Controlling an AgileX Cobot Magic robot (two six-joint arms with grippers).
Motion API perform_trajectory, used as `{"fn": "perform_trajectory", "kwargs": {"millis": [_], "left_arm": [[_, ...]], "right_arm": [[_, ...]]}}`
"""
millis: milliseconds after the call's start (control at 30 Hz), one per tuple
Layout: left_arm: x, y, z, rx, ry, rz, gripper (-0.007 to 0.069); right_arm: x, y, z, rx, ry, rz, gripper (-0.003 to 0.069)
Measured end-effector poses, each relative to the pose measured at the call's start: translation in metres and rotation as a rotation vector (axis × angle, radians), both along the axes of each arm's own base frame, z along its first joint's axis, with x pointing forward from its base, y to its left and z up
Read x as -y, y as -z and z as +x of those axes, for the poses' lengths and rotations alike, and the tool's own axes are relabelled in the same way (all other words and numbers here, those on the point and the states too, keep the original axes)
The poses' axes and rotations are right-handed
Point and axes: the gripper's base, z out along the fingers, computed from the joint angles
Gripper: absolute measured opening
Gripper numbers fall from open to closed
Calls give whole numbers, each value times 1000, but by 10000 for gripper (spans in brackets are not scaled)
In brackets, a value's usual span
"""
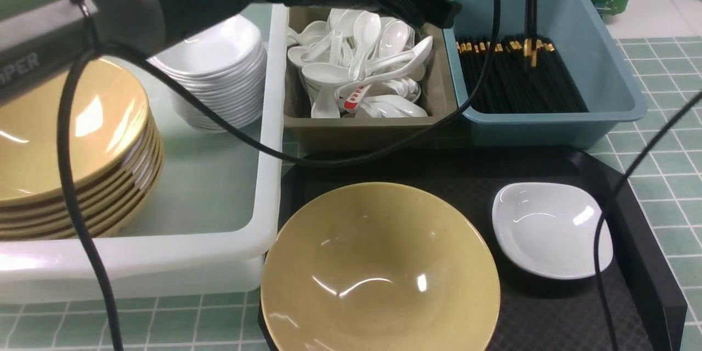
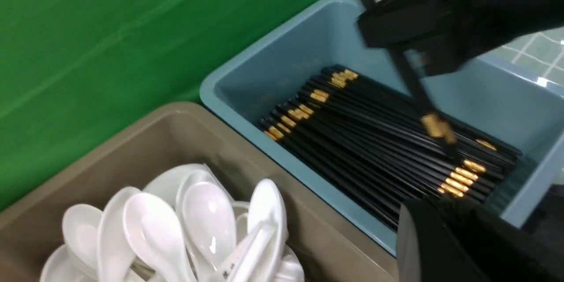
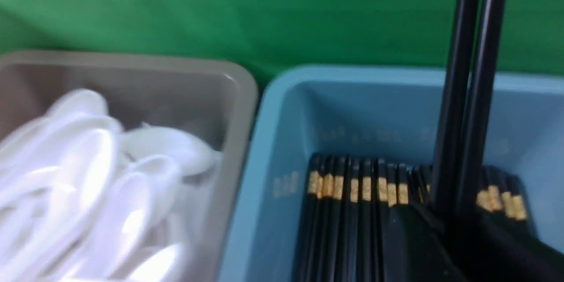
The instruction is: On blue table put chopsticks spoon bowls plates into blue grey white boxes.
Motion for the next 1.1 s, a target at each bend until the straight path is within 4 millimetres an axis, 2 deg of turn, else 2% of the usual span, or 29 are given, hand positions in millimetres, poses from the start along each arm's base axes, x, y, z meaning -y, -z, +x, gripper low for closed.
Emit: {"fn": "perform_trajectory", "kwargs": {"millis": [33,67,100,133,167,233,300,333,367,400,467,533,567,633,667,700,733,800,900,933,967,1000,1100], "left_arm": [[0,-1,-2,-11,5,6,-13],[-1,0,-4,-31,13,18,-13],[-1,0,-4,-35,15,20,-13],[-4,-1,-12,-92,42,56,-13],[-6,-3,-17,-113,55,79,-13],[-13,-15,-29,-130,75,108,-13],[-17,-21,-35,-137,85,124,-13],[-25,-36,-48,-128,96,133,-13],[-26,-38,-51,-133,100,138,-13],[-36,-55,-67,-124,112,145,-13],[-50,-71,-88,-111,121,146,-13],[-61,-77,-105,-108,126,147,-13],[-70,-78,-120,-111,128,150,-13],[-77,-79,-130,-108,129,149,-13],[-88,-68,-146,-130,129,160,-12],[-89,-67,-148,-131,128,161,-12],[-99,-56,-164,-151,125,165,-11],[-103,-45,-170,-178,121,169,-10],[-110,-24,-182,-234,109,175,-9],[-112,-13,-185,-280,95,173,-7],[-112,-11,-185,-291,92,172,-7],[-111,-4,-184,-337,78,172,-7],[-105,2,-174,-408,63,194,-5]], "right_arm": [[1,5,4,-7,4,-1,163],[1,18,11,-43,6,-3,185],[1,18,11,-43,6,-3,185],[3,30,15,-121,9,-21,253],[3,34,15,-174,8,-29,297],[4,32,9,-275,-22,-80,387],[4,27,6,-312,-47,-113,427],[4,19,0,-352,-84,-153,467],[4,17,-2,-366,-91,-161,478],[2,4,-11,-396,-141,-206,507],[-5,-16,-27,-424,-211,-257,528],[-9,-31,-39,-432,-247,-275,532],[-18,-45,-52,-440,-289,-292,535],[-21,-50,-57,-446,-308,-300,535],[-34,-67,-79,-467,-377,-328,536],[-35,-69,-80,-462,-380,-328,536],[-49,-76,-97,-462,-429,-338,536],[-56,-78,-106,-461,-453,-343,536],[-67,-72,-124,-499,-493,-353,536],[-74,-65,-138,-531,-519,-362,536],[-74,-63,-141,-539,-523,-364,536],[-79,-54,-157,-580,-548,-375,536],[-79,-44,-178,-628,-575,-391,536]]}}
